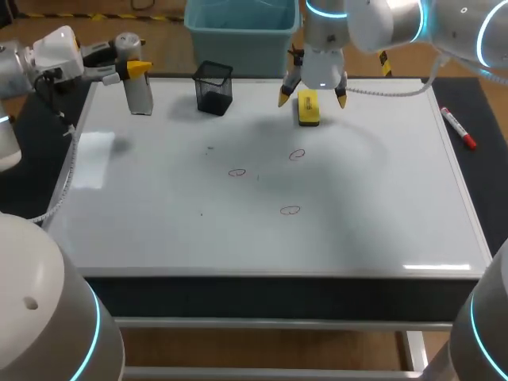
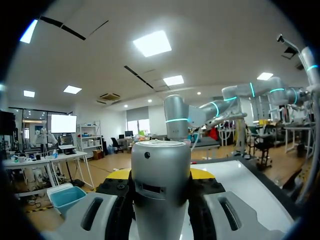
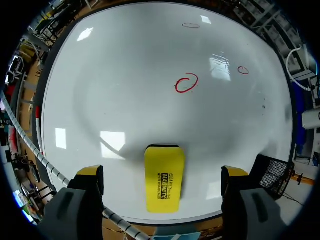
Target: Pick up the inspection probe, press it on each red-marked spot on the whiteboard one by one, put down the probe, pick up the eraser, and wipe off all the red marks.
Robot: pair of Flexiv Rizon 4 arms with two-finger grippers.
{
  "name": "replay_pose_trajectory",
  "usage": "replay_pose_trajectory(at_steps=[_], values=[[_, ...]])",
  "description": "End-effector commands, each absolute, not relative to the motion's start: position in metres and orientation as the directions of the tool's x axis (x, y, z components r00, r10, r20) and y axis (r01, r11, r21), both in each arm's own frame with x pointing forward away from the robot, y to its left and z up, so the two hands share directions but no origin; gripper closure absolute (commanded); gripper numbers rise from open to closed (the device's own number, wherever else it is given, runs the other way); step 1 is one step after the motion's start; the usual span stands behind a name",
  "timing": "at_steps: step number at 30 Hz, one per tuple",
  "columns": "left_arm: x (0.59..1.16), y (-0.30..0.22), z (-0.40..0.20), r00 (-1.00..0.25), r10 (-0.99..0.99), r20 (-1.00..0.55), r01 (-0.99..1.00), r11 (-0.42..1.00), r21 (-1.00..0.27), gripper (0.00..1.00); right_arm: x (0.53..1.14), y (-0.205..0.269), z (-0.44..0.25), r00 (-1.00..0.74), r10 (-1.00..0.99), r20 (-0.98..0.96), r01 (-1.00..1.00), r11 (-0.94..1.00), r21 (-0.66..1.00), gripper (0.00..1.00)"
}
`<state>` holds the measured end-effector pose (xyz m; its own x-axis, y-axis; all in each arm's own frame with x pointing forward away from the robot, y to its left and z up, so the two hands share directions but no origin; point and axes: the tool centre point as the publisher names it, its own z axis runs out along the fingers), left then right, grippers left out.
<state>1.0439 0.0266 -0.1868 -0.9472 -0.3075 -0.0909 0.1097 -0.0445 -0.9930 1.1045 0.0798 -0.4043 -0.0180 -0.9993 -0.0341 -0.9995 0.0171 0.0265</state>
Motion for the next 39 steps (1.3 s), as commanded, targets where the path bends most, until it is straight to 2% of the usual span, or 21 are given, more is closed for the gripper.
replay_pose_trajectory(at_steps=[1, 23, 24, 25, 26, 27, 29, 30, 31, 32, 34, 35, 39], values=[[1.043, 0.026, -0.186, -0.946, -0.31, -0.092, 0.111, -0.044, -0.993, 1.0, 1.114, 0.081, -0.409, -0.024, -1.0, -0.014, -0.999, 0.024, 0.04, 0.0], [1.043, 0.026, -0.186, -0.946, -0.31, -0.092, 0.111, -0.044, -0.993, 1.0, 1.122, 0.086, -0.42, -0.026, -0.999, -0.026, -0.999, 0.024, 0.049, 0.0], [1.043, 0.026, -0.186, -0.946, -0.31, -0.092, 0.111, -0.044, -0.993, 1.0, 1.122, 0.085, -0.42, -0.031, -0.999, -0.029, -0.998, 0.03, 0.05, 0.13], [1.043, 0.026, -0.186, -0.946, -0.31, -0.092, 0.111, -0.044, -0.993, 1.0, 1.122, 0.083, -0.421, -0.031, -0.999, -0.032, -0.998, 0.03, 0.051, 0.38], [1.043, 0.026, -0.186, -0.946, -0.31, -0.092, 0.111, -0.044, -0.993, 1.0, 1.121, 0.082, -0.422, -0.032, -0.999, -0.028, -0.998, 0.03, 0.054, 0.45], [1.043, 0.026, -0.186, -0.946, -0.31, -0.092, 0.111, -0.044, -0.993, 1.0, 1.121, 0.082, -0.422, -0.032, -0.999, -0.027, -0.998, 0.031, 0.055, 0.51], [1.043, 0.026, -0.186, -0.946, -0.31, -0.092, 0.111, -0.044, -0.993, 1.0, 1.12, 0.081, -0.423, -0.029, -0.999, -0.024, -0.998, 0.027, 0.059, 0.51], [1.043, 0.026, -0.186, -0.946, -0.31, -0.092, 0.111, -0.044, -0.993, 1.0, 1.119, 0.081, -0.424, -0.03, -0.999, -0.024, -0.998, 0.028, 0.061, 0.49], [1.043, 0.026, -0.186, -0.946, -0.31, -0.092, 0.111, -0.044, -0.993, 1.0, 1.119, 0.079, -0.425, -0.038, -0.999, -0.026, -0.997, 0.036, 0.066, 0.55], [1.043, 0.026, -0.186, -0.946, -0.31, -0.092, 0.111, -0.044, -0.993, 1.0, 1.12, 0.078, -0.426, -0.044, -0.999, -0.022, -0.997, 0.042, 0.067, 0.7], [1.043, 0.026, -0.186, -0.946, -0.31, -0.092, 0.111, -0.044, -0.993, 1.0, 1.12, 0.078, -0.426, -0.043, -0.999, -0.02, -0.997, 0.042, 0.069, 0.79], [1.043, 0.026, -0.186, -0.946, -0.31, -0.092, 0.111, -0.044, -0.993, 1.0, 1.12, 0.078, -0.426, -0.044, -0.999, -0.017, -0.997, 0.043, 0.069, 1.0], [1.043, 0.026, -0.186, -0.946, -0.31, -0.092, 0.111, -0.044, -0.993, 1.0, 1.12, 0.077, -0.428, -0.049, -0.999, -0.017, -0.996, 0.048, 0.074, 1.0]])
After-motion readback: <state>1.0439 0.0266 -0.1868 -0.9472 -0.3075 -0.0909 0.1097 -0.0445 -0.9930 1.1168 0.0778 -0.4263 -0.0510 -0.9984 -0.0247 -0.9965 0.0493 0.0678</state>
